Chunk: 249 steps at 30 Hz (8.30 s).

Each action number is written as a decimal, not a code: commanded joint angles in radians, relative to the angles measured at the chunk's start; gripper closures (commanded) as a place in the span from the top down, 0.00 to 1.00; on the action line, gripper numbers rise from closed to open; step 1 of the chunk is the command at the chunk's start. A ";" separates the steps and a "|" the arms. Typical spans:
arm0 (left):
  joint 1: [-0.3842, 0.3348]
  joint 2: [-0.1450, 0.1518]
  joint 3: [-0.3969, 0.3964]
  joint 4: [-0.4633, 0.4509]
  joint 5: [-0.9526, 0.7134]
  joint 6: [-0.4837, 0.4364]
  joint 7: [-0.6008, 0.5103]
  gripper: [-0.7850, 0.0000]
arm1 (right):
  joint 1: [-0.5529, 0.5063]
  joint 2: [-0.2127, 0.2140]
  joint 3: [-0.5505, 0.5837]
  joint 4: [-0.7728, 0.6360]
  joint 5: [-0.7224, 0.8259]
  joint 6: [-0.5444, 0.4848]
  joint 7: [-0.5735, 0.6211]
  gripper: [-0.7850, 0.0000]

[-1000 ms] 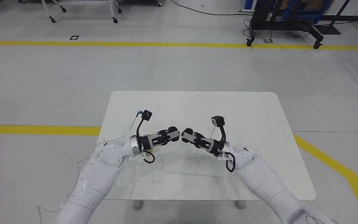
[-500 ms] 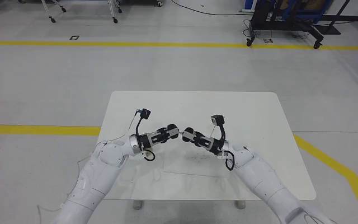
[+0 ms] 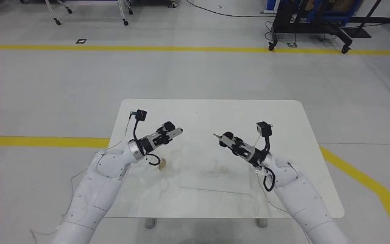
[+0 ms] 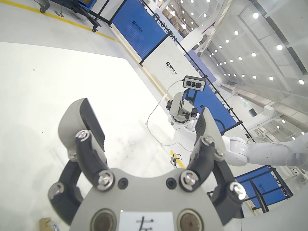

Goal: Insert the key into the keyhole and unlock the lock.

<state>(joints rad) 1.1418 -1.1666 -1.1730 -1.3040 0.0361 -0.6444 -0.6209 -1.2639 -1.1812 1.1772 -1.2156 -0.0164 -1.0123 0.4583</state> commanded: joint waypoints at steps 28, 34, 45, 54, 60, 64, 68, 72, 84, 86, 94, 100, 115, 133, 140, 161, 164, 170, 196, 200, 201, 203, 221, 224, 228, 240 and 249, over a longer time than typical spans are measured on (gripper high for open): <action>0.361 0.094 -0.201 -0.516 1.031 0.132 -0.163 0.87 | 0.000 0.000 -0.001 0.001 0.001 0.000 0.001 0.00; 0.299 0.084 -0.109 -0.456 1.116 0.190 -0.187 0.47 | 0.000 0.000 -0.001 0.001 0.001 0.000 0.001 0.00; 0.239 0.076 -0.046 -0.389 1.130 0.221 -0.207 0.30 | 0.000 0.000 -0.001 0.001 0.001 0.000 0.001 0.00; 0.209 0.072 -0.015 -0.353 1.126 0.232 -0.203 0.18 | 0.000 0.000 -0.001 0.001 0.001 0.000 0.001 0.00; 0.201 0.069 -0.002 -0.338 1.118 0.245 -0.178 0.00 | 0.000 0.000 -0.001 0.001 0.001 0.000 0.001 0.00; 0.198 0.069 0.007 -0.333 1.132 0.253 -0.170 0.00 | 0.000 0.000 -0.001 0.001 0.001 0.000 0.001 0.00; 0.200 0.069 0.013 -0.332 1.151 0.262 -0.165 0.00 | 0.000 0.000 -0.001 0.001 0.001 0.000 0.001 0.00; 0.198 0.066 0.013 -0.327 1.130 0.278 -0.124 0.00 | 0.000 0.000 -0.001 0.001 0.001 0.000 0.001 0.00; 0.096 0.039 0.019 -0.215 0.794 0.228 0.019 0.00 | 0.000 0.000 -0.001 0.001 0.001 0.000 0.001 0.00; 0.058 0.031 0.028 -0.170 0.654 0.165 0.030 0.00 | 0.000 0.000 -0.001 0.001 0.001 0.000 0.001 0.00; 0.027 0.025 0.039 -0.137 0.581 0.131 0.022 0.00 | 0.000 0.000 -0.001 0.001 0.001 0.000 0.001 0.00; 0.033 0.018 0.040 -0.100 0.440 0.119 0.049 0.00 | 0.000 -0.008 -0.024 -0.010 0.010 0.030 -0.026 0.00; -0.266 -0.077 0.196 0.450 -0.635 0.047 -0.497 0.00 | 0.127 -0.091 -0.165 0.111 -0.055 0.000 -0.307 0.00; -0.391 -0.158 0.304 0.670 -0.783 0.233 -0.621 0.00 | 0.144 -0.126 -0.225 0.124 -0.059 0.000 -0.361 0.00; -0.391 -0.158 0.304 0.670 -0.783 0.233 -0.621 0.00 | 0.144 -0.126 -0.225 0.124 -0.059 0.000 -0.361 0.00; -0.388 -0.180 0.342 0.579 -0.753 0.608 -0.439 0.00 | -0.066 -0.087 -0.098 -0.152 0.040 0.279 -0.300 0.00; -0.402 -0.185 0.342 0.578 -0.747 0.631 -0.407 0.00 | -0.124 -0.070 -0.056 -0.233 0.101 0.373 -0.211 0.00; -0.402 -0.185 0.342 0.578 -0.747 0.631 -0.407 0.00 | -0.129 -0.068 -0.051 -0.243 0.107 0.381 -0.200 0.00; -0.341 -0.205 0.344 0.496 -0.690 0.772 -0.177 0.00 | -0.322 -0.069 -0.057 -0.415 0.307 0.834 -0.268 0.00; -0.335 -0.205 0.336 0.488 -0.680 0.769 -0.169 0.00 | -0.339 -0.071 -0.057 -0.448 0.349 0.880 -0.271 0.00; -0.333 -0.205 0.335 0.485 -0.674 0.766 -0.167 0.00 | -0.341 -0.072 -0.055 -0.453 0.363 0.891 -0.270 0.00; -0.328 -0.204 0.334 0.477 -0.663 0.761 -0.163 0.00 | -0.341 -0.073 -0.051 -0.459 0.386 0.910 -0.270 0.00; -0.311 -0.203 0.326 0.434 -0.569 0.779 -0.147 0.00 | -0.318 -0.084 -0.056 -0.446 0.370 1.015 -0.354 0.00; -0.308 -0.202 0.325 0.427 -0.554 0.786 -0.149 0.00 | -0.316 -0.085 -0.061 -0.446 0.348 1.024 -0.367 0.00; -0.304 -0.202 0.322 0.418 -0.539 0.790 -0.147 0.00 | -0.314 -0.089 -0.066 -0.449 0.323 1.033 -0.397 0.00; -0.297 -0.203 0.315 0.407 -0.514 0.795 -0.161 0.00 | -0.304 -0.098 -0.080 -0.448 0.307 1.050 -0.412 0.00; -0.294 -0.206 0.310 0.407 -0.507 0.776 -0.181 0.00 | -0.285 -0.105 -0.069 -0.423 0.347 1.042 -0.411 0.00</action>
<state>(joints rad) 0.8478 -1.3724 -0.8624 -0.8982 -0.4698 0.1332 -0.8002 -1.5533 -1.2850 1.1075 -1.6454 0.3294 0.0297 0.0517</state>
